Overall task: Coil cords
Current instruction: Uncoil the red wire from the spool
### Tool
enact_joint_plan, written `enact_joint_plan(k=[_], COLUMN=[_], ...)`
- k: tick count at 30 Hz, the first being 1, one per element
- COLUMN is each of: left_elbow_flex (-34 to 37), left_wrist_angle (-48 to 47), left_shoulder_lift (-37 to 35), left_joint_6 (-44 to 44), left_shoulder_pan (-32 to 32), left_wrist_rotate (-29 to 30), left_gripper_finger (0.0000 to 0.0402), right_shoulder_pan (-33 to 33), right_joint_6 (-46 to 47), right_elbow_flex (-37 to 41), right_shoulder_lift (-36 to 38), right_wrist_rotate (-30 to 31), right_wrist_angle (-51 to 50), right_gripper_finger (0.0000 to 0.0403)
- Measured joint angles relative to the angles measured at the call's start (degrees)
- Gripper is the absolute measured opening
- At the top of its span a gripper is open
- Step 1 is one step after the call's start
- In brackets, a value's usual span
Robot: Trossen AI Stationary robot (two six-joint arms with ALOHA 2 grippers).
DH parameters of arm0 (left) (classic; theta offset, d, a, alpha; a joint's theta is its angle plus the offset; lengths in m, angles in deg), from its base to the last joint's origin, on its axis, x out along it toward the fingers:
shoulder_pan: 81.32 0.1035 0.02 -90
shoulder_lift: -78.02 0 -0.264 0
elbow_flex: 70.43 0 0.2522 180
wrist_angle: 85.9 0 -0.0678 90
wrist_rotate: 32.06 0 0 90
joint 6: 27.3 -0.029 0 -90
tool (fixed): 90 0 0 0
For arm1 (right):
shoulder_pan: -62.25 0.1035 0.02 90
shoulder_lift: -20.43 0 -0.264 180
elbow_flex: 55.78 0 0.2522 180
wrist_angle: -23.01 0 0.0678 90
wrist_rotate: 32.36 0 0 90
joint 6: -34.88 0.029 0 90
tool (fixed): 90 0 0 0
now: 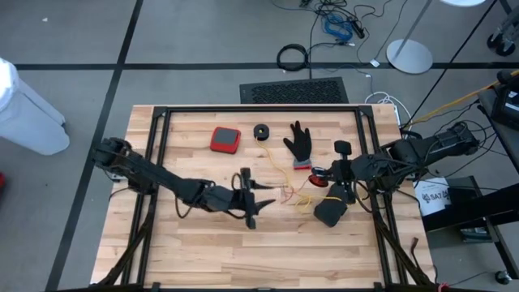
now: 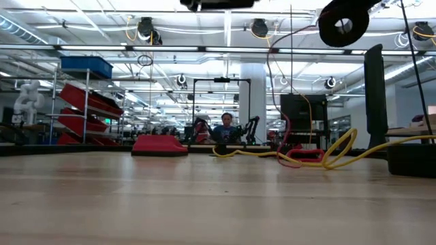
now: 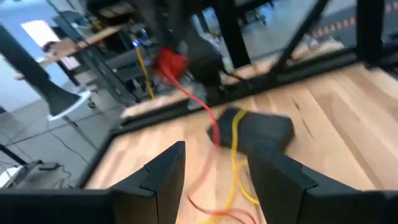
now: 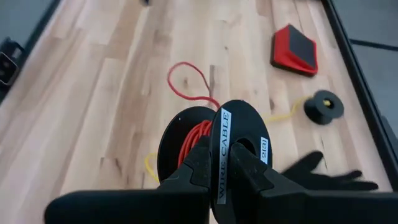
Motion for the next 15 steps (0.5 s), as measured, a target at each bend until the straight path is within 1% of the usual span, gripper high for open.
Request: enact_joint_plan(k=[3,6,10,13,15], left_elbow_flex=[0.0,0.0,0.0,0.0,0.0], left_wrist_angle=[0.7,0.8,1.0,1.3,1.2], left_shoulder_lift=[-1.1,-0.7,-0.3,-0.3,-0.3], left_joint_6=[-1.0,-1.3,-1.1,-0.9,-0.9], left_shoulder_pan=[1.4,3.6,7.0,8.9,9.8], left_wrist_rotate=[0.2,0.2,0.0,-2.1,-4.9], left_gripper_finger=[0.0180,0.0180,0.0180,0.0180,0.0180], right_shoulder_pan=[0.0,0.0,-0.1,0.0,-0.1], right_joint_6=[-2.0,-5.8,-10.4,-12.5,-13.7], right_elbow_flex=[0.0,0.0,0.0,-0.1,0.0], right_shoulder_lift=[-0.7,-2.2,-5.2,-7.8,-9.3], right_wrist_rotate=[-0.9,-1.7,-5.3,-5.8,-5.7], right_wrist_angle=[3.3,9.4,15.9,17.9,19.0], right_gripper_finger=[0.0018,0.0018,0.0018,0.0018,0.0018])
